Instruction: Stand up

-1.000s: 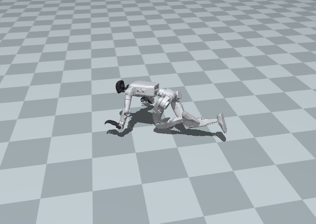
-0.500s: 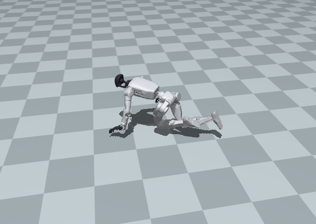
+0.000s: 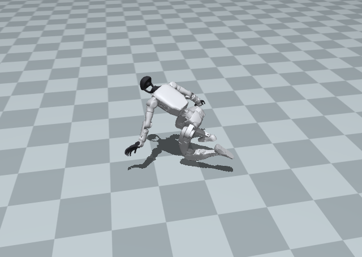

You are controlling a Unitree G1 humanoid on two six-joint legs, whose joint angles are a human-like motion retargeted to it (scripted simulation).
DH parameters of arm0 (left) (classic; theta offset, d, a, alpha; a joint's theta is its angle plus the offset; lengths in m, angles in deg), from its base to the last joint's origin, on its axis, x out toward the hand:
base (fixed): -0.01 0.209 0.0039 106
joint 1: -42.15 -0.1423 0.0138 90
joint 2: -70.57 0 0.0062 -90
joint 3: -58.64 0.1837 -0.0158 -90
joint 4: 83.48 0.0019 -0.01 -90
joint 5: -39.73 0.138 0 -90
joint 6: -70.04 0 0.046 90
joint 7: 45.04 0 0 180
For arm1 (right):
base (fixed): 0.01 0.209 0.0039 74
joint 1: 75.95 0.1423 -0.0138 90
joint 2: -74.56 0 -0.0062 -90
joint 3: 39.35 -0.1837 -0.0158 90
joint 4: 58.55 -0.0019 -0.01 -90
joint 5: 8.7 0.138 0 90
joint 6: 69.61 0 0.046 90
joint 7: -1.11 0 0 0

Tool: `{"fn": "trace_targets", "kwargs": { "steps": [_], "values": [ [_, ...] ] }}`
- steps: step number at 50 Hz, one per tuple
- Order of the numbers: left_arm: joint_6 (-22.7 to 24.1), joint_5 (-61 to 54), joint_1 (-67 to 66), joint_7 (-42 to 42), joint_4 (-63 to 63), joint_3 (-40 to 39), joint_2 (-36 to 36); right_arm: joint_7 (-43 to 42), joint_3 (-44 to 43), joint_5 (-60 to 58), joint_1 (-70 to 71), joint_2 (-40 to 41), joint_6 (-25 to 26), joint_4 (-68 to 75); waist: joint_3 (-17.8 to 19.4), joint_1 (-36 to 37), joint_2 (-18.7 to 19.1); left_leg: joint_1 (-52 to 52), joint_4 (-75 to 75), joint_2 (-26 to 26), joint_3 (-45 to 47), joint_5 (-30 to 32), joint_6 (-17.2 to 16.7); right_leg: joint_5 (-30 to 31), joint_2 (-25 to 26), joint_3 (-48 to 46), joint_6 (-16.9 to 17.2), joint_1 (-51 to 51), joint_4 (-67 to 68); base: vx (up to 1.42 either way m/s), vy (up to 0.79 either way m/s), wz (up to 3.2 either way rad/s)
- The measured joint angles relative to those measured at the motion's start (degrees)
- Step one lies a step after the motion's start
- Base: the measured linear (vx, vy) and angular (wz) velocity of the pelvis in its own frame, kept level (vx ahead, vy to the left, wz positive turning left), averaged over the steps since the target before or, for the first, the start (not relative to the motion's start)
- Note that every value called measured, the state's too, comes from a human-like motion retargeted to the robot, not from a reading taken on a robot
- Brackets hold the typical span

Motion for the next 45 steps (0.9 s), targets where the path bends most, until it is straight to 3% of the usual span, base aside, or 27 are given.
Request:
{"fn": "trace_targets", "kwargs": {
  "steps": [2, 7, 8, 10, 13, 15, 24, 27, 31, 35, 36, 37, 40, 42, 45],
  "values": [
    [0.87, -1.72, -1.86, 2.35, 0.24, -0.13, 2.28, 0.14, -0.1, -0.19, -1.08, 0.23, -0.23, -0.39, 2.6, -2.44, -0.15, 7.79, -2.21, -0.11, -0.94, 1.43, 0.0, -0.37, 0.11, 0.25, -0.03, -0.25, -2.84, 0.21, -0.32, 2.33],
    [3.49, -2.68, -9.04, 5.91, 0.13, 2.27, 9.32, -0.58, 0.64, -1.16, -5.86, 0.36, -0.01, -0.64, 2.6, -6.24, -1.09, 22.24, -6.87, -1.25, -3.64, 3.36, 0.0, -0.37, 3.22, 0.39, 0.0, -0.79, -9.62, 0.28, -0.5, 1.71],
    [3.77, -2.28, -10.12, 6.06, -0.02, 2.87, 10.42, -0.74, 0.84, -1.16, -6.45, 0.21, -0.14, -0.84, 2.6, -6.43, -1.36, 25.06, -8.0, -3.47, -4.11, 3.1, 0.0, -0.37, 2.24, 0.76, 0.0, -0.79, -10.7, 0.43, -0.36, 1.14],
    [3.83, 0.06, -12.38, 5.43, -1.14, 3.98, 12.63, -1.21, 0.77, -0.88, -7.75, -0.25, -0.76, -1.79, 2.6, -6.34, -1.78, 29.43, -10.54, -8.23, -7.02, 2.3, 0.0, 5.35, 6.78, 0.87, 0.0, -0.11, -12.65, 0.43, -0.48, 0.91],
    [2.3, 4.86, -11.17, 5.08, -2.2, 4.49, 14.2, -0.95, 0.48, -0.24, -5.02, -1.4, -0.7, -2.2, 2.6, -5.09, -2.8, 28.7, -11.74, -10.67, -6.58, 0.35, 0.0, 2.63, 4.22, 6.31, -0.04, -0.24, -10.72, 0.22, -0.34, 0.29],
    [1.18, 9.48, -10.38, 5.38, -2.85, 4.28, 15.12, 0.0, 0.54, -0.52, -2.46, -1.63, -0.54, -1.74, 2.6, -3.97, -2.52, 27.98, -12.54, -9.95, -7.19, 2.75, 0.0, 1.71, 6.34, 6.86, -0.03, -0.01, -10.79, 0.31, -0.48, 0.28],
    [1.75, 7.84, -9.24, 6.01, -3.46, 2.97, 15.69, 1.23, 4.55, -3.64, 6.68, -4.49, -2.1, -4.93, 2.05, -2.87, -1.09, 29.03, -22.85, -13.91, -6.81, 2.86, 0.0, 5.33, 8.5, 7.95, -1.18, -0.28, -14.58, 0.31, -0.06, -0.21],
    [2.29, 6.14, -8.13, 7.5, -4.09, 3.19, 15.33, 1.21, 4.65, -4.15, 7.47, -3.83, -3.71, -6.47, 0.39, -3.72, 0.28, 27.71, -28.77, -10.4, -6.22, 4.25, 0.0, 7.13, 7.92, 6.87, -3.51, -0.31, -19.21, 0.3, -0.07, 0.1],
    [3.6, 4.02, -8.46, 9.28, -5.43, 4.17, 15.8, 0.05, 3.74, -5.78, 5.09, -1.54, -4.66, -5.68, -4.52, -1.15, 2.45, 25.09, -34.83, -7.62, -6.04, 4.25, 0.0, 9.58, 10.09, 6.32, -3.91, 0.07, -26.89, 0.33, 0.07, -0.33],
    [5.51, 0.26, -10.1, 9.29, -5.65, 5.58, 18.2, 0.72, 3.19, -5.15, 2.0, 1.14, -4.93, -1.58, -6.34, 2.15, 3.28, 23.51, -35.63, 2.32, 3.16, 4.25, 0.0, 11.97, 10.26, 8.37, -3.64, 6.73, -36.64, 0.36, 0.24, 0.06],
    [6.09, -0.57, -10.42, 9.51, -5.38, 6.21, 18.7, 1.28, 3.24, -4.76, 1.53, 1.5, -5.18, -0.43, -6.71, 2.35, 3.16, 22.4, -36.48, 2.52, 4.28, 4.25, 0.0, 12.97, 9.45, 9.68, -3.54, 9.02, -39.78, 0.29, 0.14, 0.7],
    [6.67, -1.11, -10.93, 9.77, -5.07, 6.6, 19.26, 1.83, 3.27, -4.48, 1.07, 1.84, -5.37, 0.72, -7.14, 2.47, 2.77, 21.03, -38.01, 0.73, 3.87, 4.25, 0.0, 14.08, 8.49, 11.29, -3.64, 11.64, -43.38, 0.28, -0.1, 0.9],
    [8.03, -1.08, -14.07, 10.58, -3.99, 5.87, 21.15, 3.15, 3.55, -4.88, -0.07, 2.72, -5.17, 3.87, -8.45, 1.89, -1.39, 15.78, -44.48, -17.2, -6.58, 3.78, 0.0, 17.4, 4.69, 17.76, -6.07, 21.39, -55.88, 0.37, -0.39, 0.91],
    [8.46, -1.09, -17.47, 11.1, -3.55, 4.23, 21.32, 3.49, 4.2, -6.02, -0.3, 4.1, -4.68, 5.53, -8.21, 1.04, -3.44, 13.4, -41.58, -20.89, -8.83, -3.83, 0.0, 19.0, 2.73, 18.29, -7.83, 26.97, -61.11, 0.28, -0.36, 0.74],
    [9.55, -3.31, -22.96, 11.99, -2.81, 1.43, 21.78, 4.03, 5.72, -6.89, -0.34, 5.59, -4.08, 7.38, -7.72, 1.38, -5.0, 7.88, -39.17, -21.33, -9.29, -16.85, 0.0, 22.01, -0.54, 17.62, -9.49, 34.93, -69.84, 0.26, -0.17, 0.3]
  ]
}}
